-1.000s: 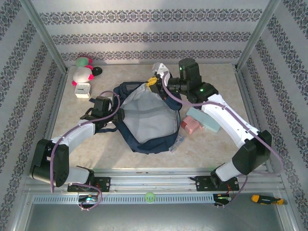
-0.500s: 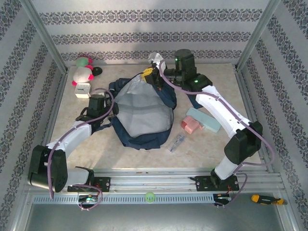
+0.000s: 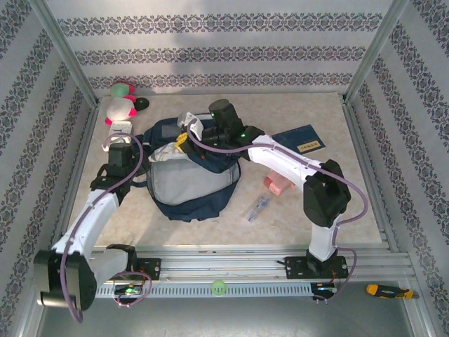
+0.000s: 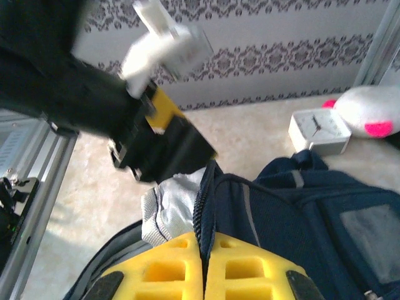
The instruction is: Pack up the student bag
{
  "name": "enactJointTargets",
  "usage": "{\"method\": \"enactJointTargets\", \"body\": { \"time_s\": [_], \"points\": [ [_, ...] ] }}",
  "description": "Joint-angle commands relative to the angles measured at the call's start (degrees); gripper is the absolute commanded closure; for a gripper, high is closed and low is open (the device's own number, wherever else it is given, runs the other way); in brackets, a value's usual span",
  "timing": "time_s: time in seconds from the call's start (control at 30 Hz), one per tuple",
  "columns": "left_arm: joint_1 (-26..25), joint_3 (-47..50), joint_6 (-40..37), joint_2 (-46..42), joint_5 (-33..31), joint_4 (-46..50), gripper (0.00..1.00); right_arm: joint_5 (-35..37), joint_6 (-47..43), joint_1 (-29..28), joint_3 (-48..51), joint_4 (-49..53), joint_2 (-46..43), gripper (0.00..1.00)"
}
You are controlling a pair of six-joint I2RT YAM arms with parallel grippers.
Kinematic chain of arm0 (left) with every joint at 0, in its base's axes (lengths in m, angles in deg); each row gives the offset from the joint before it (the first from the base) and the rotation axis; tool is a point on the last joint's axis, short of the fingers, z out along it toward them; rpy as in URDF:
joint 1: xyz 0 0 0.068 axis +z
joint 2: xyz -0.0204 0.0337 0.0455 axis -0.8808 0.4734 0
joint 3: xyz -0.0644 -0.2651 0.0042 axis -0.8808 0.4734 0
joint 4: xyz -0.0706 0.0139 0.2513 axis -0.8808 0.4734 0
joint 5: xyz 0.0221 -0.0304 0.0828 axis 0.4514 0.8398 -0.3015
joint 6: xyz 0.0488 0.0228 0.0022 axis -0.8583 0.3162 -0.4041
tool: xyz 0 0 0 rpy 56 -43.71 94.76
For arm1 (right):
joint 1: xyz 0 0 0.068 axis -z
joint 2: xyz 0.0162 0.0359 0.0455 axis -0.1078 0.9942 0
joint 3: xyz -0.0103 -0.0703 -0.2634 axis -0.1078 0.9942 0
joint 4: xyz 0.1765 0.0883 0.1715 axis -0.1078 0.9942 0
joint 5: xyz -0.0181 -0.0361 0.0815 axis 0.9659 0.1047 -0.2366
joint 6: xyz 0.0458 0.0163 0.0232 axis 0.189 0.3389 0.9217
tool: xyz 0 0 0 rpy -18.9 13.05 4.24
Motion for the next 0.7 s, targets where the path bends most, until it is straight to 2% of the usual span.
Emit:
{"method": "enactJointTargets", "body": {
  "time_s": [0.0,0.07,0.1,0.17,0.23,0.33,0.4,0.5,0.6,0.67],
  "points": [
    [0.33,1.56,-1.04,-6.08,-2.32,4.45,0.15,-0.76,-0.05,-0.57,2.42,-3.71,-1.32,1.0],
    [0.33,2.01,-3.8,-8.89,-0.31,3.14,0.16,-1.56,3.27,-0.83,4.27,-3.77,-2.02,0.98],
    [0.33,2.25,-4.98,-9.67,1.02,2.11,0.16,-2.05,4.62,-0.89,5.01,-4.08,-2.41,0.92],
    [0.33,2.67,-6.58,-10.55,4.13,-0.46,0.16,-2.7,8.16,-1.17,6.21,-3.99,-3.95,0.71],
    [0.33,2.18,-7.37,-10.29,7.54,-2.53,0.17,-2.22,12.33,-1.32,7.25,-3.67,-6.28,0.54],
    [0.29,-0.25,-7.25,-7.55,12.67,-3.76,0.18,-2.43,19.65,-0.51,9.1,-2.47,-10.57,0.41],
    [0.24,-1.93,-6.13,-4.75,15.4,-3.96,0.19,-1.11,26.05,0.95,11.08,-2.16,-13.37,0.37],
    [0.15,-3.2,-0.82,0.77,17.69,-5.1,0.23,5.82,36.37,4.53,14.58,0.86,-16.01,0.36],
    [-0.18,-1.64,5.33,6.43,19.06,-7.9,0.34,14.41,44.32,8.44,17.22,6.98,-15.27,0.4],
    [-0.54,1.24,10.51,9.29,16.39,-9.93,0.45,18.95,47.05,10.43,18.49,10.86,-12.65,0.4]
  ]
}}
